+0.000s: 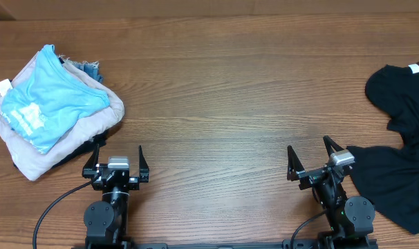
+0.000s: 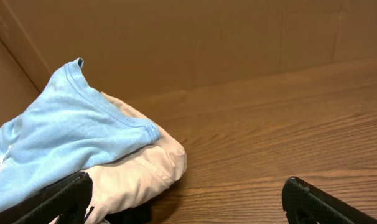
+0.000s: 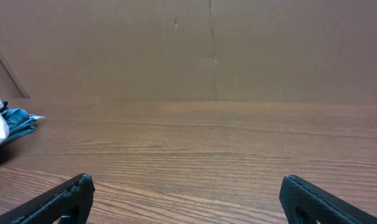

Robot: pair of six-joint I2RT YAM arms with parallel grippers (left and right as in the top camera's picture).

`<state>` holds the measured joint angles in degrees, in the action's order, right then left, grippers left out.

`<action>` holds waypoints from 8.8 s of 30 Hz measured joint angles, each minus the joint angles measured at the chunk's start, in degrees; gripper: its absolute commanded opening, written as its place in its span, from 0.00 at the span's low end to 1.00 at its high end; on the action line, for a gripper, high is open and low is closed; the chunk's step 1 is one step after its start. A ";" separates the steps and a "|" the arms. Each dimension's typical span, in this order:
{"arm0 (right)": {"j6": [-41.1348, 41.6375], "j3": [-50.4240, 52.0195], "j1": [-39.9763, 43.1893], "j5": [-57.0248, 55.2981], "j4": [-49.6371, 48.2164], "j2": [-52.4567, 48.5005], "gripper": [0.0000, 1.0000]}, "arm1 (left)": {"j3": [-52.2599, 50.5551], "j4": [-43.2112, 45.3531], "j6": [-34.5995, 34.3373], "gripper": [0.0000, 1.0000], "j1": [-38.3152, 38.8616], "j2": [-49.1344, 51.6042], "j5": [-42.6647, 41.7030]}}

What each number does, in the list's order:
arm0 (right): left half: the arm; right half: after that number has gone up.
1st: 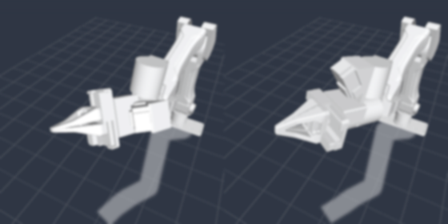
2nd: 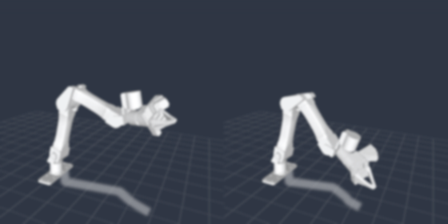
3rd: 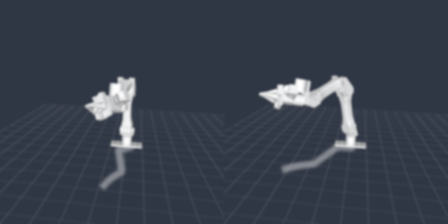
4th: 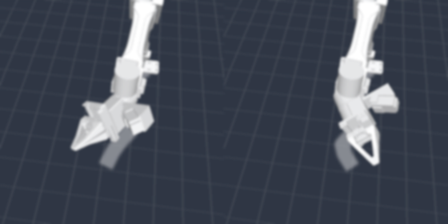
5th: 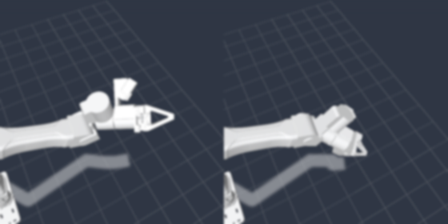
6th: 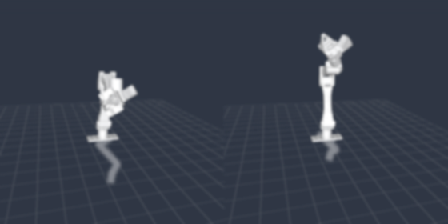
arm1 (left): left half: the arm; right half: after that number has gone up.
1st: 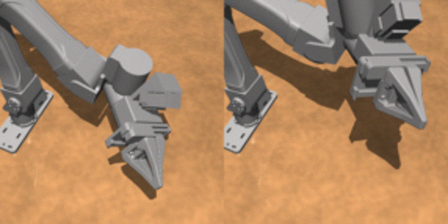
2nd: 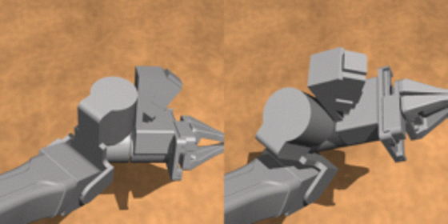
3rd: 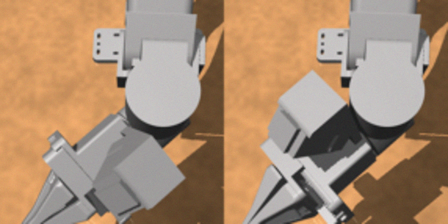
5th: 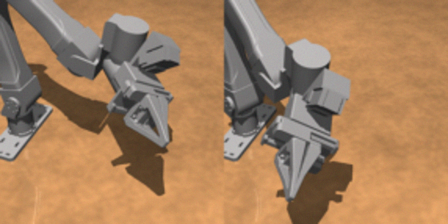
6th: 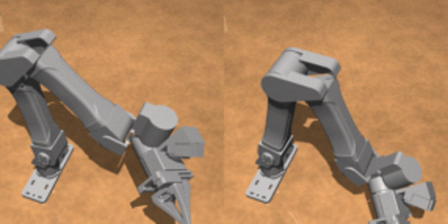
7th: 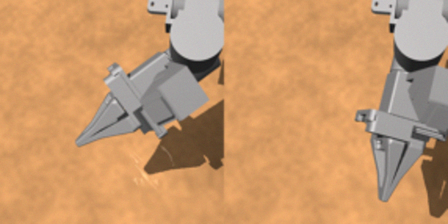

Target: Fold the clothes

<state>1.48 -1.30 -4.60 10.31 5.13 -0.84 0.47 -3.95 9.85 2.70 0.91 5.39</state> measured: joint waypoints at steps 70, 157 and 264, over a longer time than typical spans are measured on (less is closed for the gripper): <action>0.02 0.00 0.02 0.00 -0.02 0.00 1.00 | 0.00 1.40 5.33 1.00 0.00 0.00 0.46; 5.62 0.00 0.00 6.25 -0.96 0.00 1.00 | 0.00 1.55 5.11 1.00 0.00 0.00 -27.93; 14.47 -81.09 -17.90 14.12 33.88 -109.15 0.16 | 68.67 -30.71 -11.21 1.00 9.20 72.08 -5.84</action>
<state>15.94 -82.39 -22.50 24.43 39.00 -110.00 69.14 -34.65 -1.37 11.90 72.99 -0.45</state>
